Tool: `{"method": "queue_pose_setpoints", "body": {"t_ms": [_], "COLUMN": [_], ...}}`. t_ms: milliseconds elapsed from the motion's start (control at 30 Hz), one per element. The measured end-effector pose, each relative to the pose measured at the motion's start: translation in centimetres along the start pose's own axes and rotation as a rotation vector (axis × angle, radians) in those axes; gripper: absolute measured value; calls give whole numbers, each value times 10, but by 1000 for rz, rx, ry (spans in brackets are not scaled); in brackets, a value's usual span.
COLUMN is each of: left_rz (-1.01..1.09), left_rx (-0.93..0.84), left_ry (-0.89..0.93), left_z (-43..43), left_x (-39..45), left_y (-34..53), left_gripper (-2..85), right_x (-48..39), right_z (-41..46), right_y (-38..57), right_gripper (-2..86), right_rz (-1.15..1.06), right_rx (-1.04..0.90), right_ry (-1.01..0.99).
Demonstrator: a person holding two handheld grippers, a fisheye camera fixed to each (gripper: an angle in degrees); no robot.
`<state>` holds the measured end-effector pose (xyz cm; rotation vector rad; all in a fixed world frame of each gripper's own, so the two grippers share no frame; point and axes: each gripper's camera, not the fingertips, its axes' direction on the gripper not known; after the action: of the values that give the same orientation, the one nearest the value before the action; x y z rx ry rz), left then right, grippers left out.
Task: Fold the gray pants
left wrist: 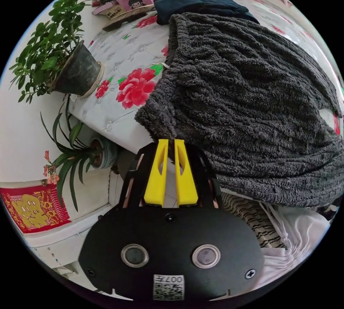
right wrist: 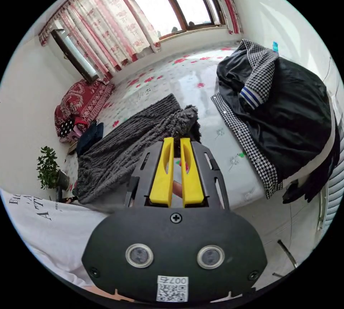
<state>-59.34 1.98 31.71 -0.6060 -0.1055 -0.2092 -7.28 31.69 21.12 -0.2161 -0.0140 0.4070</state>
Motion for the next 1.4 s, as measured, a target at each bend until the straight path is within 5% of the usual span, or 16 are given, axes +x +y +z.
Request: {"method": "queue_pose_setpoints", "body": {"t_ms": [133, 267, 467, 833, 1167, 1400], "left_rz": [-142, -270, -340, -333, -452, -477], "left_rx": [80, 134, 41, -58, 348, 480], "left_ry": [107, 210, 494, 522, 1087, 1145], "left_z": [-29, -50, -14, 21, -62, -93], "left_x": [-43, -101, -142, -157, -286, -323], "left_y": [16, 26, 24, 5, 67, 99], "left_gripper": [47, 51, 103, 32, -7, -8], "right_x": [98, 126, 121, 94, 66, 52], "right_z": [94, 122, 124, 155, -2, -71], "right_y": [60, 105, 142, 141, 107, 106], "right_gripper": [41, 68, 89, 33, -1, -2], "right_rz": [397, 537, 546, 509, 318, 215], "right_rx": [-262, -274, -262, -320, 185, 302], "right_ry": [-40, -83, -140, -151, -600, -591]}}
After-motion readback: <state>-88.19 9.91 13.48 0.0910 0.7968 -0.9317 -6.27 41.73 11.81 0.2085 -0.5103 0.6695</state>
